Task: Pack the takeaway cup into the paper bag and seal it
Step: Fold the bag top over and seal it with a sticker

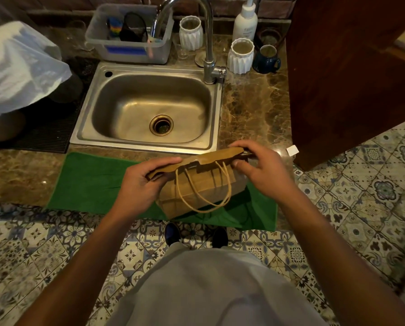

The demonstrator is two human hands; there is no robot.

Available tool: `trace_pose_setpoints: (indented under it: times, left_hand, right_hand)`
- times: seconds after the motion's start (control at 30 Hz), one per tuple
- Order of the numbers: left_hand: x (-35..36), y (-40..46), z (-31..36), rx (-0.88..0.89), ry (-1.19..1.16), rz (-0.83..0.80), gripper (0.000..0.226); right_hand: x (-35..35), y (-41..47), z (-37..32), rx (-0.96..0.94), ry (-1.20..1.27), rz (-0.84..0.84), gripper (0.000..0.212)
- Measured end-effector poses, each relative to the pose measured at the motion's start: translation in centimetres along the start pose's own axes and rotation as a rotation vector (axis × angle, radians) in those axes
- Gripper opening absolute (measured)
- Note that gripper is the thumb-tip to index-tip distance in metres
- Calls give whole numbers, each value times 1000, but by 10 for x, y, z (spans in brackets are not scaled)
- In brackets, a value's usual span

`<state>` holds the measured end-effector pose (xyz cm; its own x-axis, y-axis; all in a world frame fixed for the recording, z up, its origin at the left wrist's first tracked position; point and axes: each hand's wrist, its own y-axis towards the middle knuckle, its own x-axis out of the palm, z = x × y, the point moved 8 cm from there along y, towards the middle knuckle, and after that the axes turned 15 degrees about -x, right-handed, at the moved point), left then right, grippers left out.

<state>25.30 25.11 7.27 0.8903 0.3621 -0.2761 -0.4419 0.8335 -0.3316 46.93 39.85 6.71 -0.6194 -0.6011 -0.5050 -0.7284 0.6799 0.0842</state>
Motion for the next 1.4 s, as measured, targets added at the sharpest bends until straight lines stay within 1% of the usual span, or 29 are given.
trace_pose_setpoints:
  times: [0.07,0.13,0.23,0.3,0.37,0.53,0.7,0.73,0.8,0.83,0.87,0.9,0.93,0.97,1.0,1.03,1.07,1.13,1.2,1.27,1.4]
  left_hand:
    - [-9,2,-6,-42,-15,70,48]
    - [-15,4,-14,-91,7,110,43]
    - [-15,4,-23,-160,23,65,37]
    - [-12,1,-20,-157,24,31,41]
    - [-12,0,-18,-140,-23,16,42]
    - [-14,3,-13,-105,-85,13,30]
    - [-11,3,-23,-101,-5,-31,36]
    - [-12,3,-24,-107,26,-58,33]
    - [-11,2,-20,-109,69,-185,20]
    - [-7,0,-13,-101,76,-260,22]
    - [-5,-1,-7,-102,86,-294,26]
    - [-3,0,-1,-115,95,-282,29]
    - [-2,3,5,-103,144,-219,34]
    - [-1,7,12,-54,227,-138,41]
    - [3,10,19,16,348,-73,45]
    - [10,12,24,78,472,-51,47]
    - [20,15,24,119,594,-76,52]
    - [34,18,15,127,777,-178,65]
    - [38,19,7,120,839,-222,74]
    - [37,17,3,121,837,-202,70]
    - [36,19,6,152,823,-136,37]
  right_hand:
    - [-1,2,1,-6,24,32,31]
    - [-2,3,0,-30,39,63,28]
    - [2,-1,1,-51,4,78,28]
    - [4,-6,4,-56,35,86,30]
    - [6,-10,6,-70,108,93,36]
    - [7,-18,3,-76,284,114,44]
    - [6,-25,14,-8,278,149,46]
    - [5,-26,15,1,275,155,46]
    - [4,-28,16,13,269,149,46]
    - [5,-29,16,16,265,141,45]
    - [5,-30,15,15,263,134,44]
    - [6,-30,15,8,262,128,44]
    - [6,-29,13,-4,262,124,44]
    - [6,-29,12,-21,266,121,44]
    - [6,-28,10,-39,271,120,44]
    - [6,-28,7,-54,275,121,44]
    - [6,-28,6,-62,276,123,43]
    - [6,-29,6,-67,277,128,44]
    - [6,-30,8,-68,276,130,44]
    - [7,-30,8,-77,274,124,43]
    - [12,-25,2,-61,338,117,37]
